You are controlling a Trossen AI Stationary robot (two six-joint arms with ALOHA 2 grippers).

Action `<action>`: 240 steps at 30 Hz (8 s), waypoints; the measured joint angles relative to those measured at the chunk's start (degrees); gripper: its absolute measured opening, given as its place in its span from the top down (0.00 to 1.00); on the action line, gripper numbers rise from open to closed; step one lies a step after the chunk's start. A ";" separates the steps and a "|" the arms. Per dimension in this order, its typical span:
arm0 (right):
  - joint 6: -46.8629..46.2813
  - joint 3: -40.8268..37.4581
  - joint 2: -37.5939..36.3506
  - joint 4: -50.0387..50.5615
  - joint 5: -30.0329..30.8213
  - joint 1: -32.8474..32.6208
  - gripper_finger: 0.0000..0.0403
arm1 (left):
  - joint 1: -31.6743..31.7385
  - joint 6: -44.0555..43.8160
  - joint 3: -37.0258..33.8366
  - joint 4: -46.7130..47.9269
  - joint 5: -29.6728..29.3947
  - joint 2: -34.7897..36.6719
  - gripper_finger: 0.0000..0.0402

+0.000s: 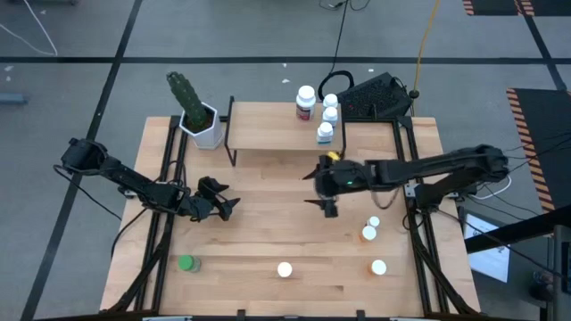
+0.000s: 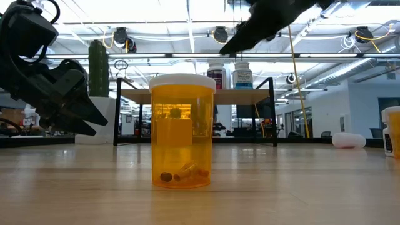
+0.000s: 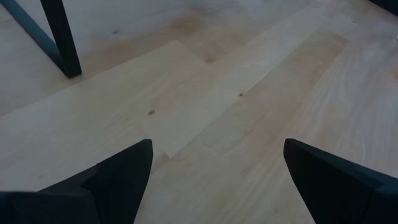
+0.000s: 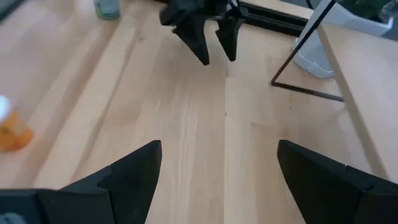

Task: Pick and place medicine bottles onto shelf by color
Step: Adjust the white and blue pill bottle on the shelf, then put the green pill bottle on the shelf

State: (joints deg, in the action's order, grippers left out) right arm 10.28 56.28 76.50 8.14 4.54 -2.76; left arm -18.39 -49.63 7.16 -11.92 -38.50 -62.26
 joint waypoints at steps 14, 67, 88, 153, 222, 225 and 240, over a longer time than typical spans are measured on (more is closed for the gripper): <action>-5.34 -5.12 -23.49 10.65 13.64 0.14 0.23 | 0.00 0.99 0.00 -0.24 0.00 0.00 0.09; 13.18 21.15 0.37 18.47 -24.38 37.89 0.23 | 0.44 4.92 0.00 -3.30 -1.98 0.00 0.09; 15.95 21.11 6.59 19.69 -24.38 37.76 0.23 | 0.43 5.42 0.00 -3.23 -1.96 0.00 0.09; 6.81 21.04 -5.83 29.85 -18.08 21.77 0.56 | 0.44 8.82 -0.04 -6.00 -1.95 0.00 0.09; 1.42 -36.43 -5.54 -64.86 -12.35 -0.56 0.27 | -41.01 -58.82 53.05 75.60 33.91 -19.27 0.25; 2.28 -36.40 -5.54 -64.86 -12.32 0.33 0.27 | -41.00 -58.67 53.02 75.49 33.77 -19.80 0.18; 1.49 -36.38 -5.54 -64.80 -15.32 1.98 0.27 | -40.63 -58.95 52.85 75.16 35.50 -20.46 0.21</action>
State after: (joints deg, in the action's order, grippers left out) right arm 11.77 19.90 70.96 -56.66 -10.79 -0.78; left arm -59.03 -108.57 60.01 63.24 -3.01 -82.72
